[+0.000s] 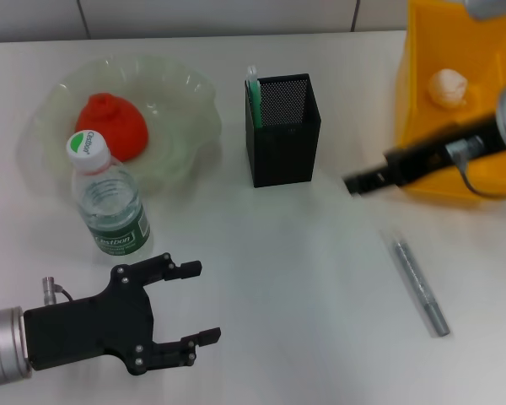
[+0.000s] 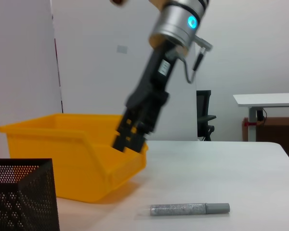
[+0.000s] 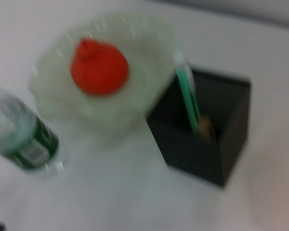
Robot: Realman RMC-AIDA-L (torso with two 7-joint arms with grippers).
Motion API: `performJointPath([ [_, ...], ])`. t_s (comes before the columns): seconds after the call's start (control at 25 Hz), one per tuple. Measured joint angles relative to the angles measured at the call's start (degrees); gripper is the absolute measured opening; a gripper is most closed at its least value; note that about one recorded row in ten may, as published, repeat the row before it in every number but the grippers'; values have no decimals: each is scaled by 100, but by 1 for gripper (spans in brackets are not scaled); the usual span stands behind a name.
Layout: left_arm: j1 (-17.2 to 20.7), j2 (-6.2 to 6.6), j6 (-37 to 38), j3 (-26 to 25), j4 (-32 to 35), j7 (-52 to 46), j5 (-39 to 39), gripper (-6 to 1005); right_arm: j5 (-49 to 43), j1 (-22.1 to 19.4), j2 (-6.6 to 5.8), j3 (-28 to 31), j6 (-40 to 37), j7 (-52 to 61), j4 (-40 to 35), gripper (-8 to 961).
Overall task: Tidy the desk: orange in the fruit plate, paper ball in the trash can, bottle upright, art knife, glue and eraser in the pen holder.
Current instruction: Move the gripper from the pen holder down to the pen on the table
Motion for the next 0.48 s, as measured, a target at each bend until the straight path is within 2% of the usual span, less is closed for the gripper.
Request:
performJointPath([
  [0.2, -4, 0, 12, 0, -13, -5, 0, 797, -452, -191, 12, -85, -146, 109, 284, 790],
  [0.48, -5, 0, 13, 0, -14, -13, 0, 797, -787, -146, 8, -203, -75, 165, 650, 785],
])
